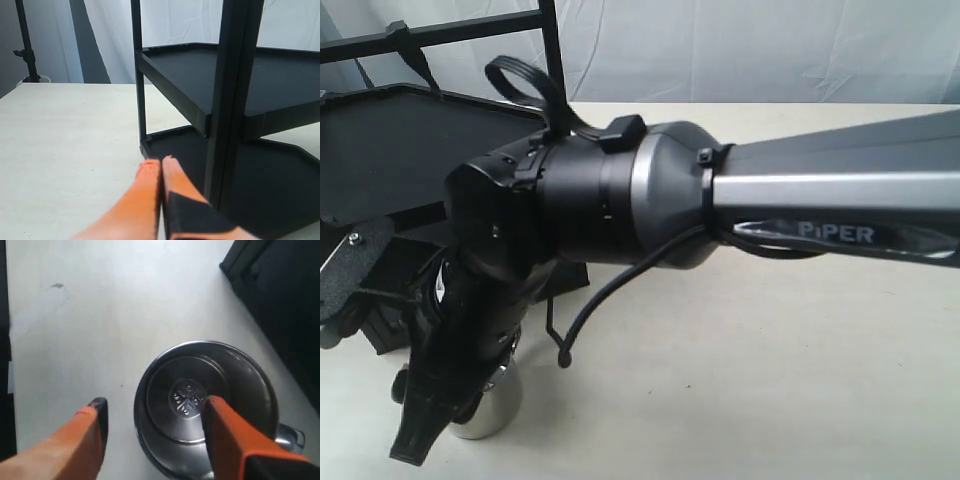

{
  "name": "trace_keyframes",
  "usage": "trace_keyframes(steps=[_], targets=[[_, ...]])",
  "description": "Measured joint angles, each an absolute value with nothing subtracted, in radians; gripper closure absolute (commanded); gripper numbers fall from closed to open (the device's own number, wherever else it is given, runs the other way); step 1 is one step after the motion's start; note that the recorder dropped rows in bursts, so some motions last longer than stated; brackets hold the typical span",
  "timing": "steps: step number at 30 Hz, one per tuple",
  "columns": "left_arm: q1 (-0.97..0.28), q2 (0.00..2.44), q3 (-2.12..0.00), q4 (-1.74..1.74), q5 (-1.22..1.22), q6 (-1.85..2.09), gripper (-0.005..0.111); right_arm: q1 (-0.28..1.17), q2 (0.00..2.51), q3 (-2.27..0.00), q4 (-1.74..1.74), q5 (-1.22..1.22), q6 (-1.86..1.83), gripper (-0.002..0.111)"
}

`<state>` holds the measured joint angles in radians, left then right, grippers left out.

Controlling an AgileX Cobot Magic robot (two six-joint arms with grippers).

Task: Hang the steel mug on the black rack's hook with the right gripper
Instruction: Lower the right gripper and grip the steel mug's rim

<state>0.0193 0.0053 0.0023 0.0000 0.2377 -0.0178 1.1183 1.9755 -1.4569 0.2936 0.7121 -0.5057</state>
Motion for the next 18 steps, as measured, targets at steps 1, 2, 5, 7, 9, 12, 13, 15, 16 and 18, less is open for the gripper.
trace_keyframes(steps=[1,2,5,7,9,12,13,15,16,18], targets=[[0.019,0.005,0.002,0.000,0.238,-0.018,0.105,1.120,1.981,-1.457,0.294,0.712,-0.506,0.053],[0.019,0.005,0.002,0.000,0.238,-0.018,0.105,1.123,1.986,-1.457,0.294,0.712,-0.507,0.053],[0.019,0.005,0.002,0.000,0.238,-0.018,0.105,1.137,1.990,-1.457,0.296,0.712,-0.514,0.053],[0.019,0.005,0.002,0.000,0.238,-0.018,0.105,1.150,1.990,-1.457,0.298,0.708,-0.515,0.053],[0.019,0.005,0.002,0.000,0.238,-0.018,0.105,1.155,1.994,-1.457,0.298,0.708,-0.517,0.053],[0.019,0.005,0.002,0.000,0.238,-0.018,0.105,1.156,2.009,-1.457,0.298,0.698,-0.517,0.053],[0.019,0.005,0.002,0.000,0.238,-0.018,0.105,1.156,2.014,-1.457,0.298,0.691,-0.517,0.053],[0.019,0.005,0.002,0.000,0.238,-0.018,0.105,1.156,2.025,-1.457,0.293,0.682,-0.517,0.053],[0.019,0.005,0.002,0.000,0.238,-0.018,0.105,1.156,2.029,-1.457,0.293,0.679,-0.517,0.053],[0.019,0.005,0.002,0.000,0.238,-0.018,0.105,1.156,2.036,-1.457,0.293,0.673,-0.517,0.053]])
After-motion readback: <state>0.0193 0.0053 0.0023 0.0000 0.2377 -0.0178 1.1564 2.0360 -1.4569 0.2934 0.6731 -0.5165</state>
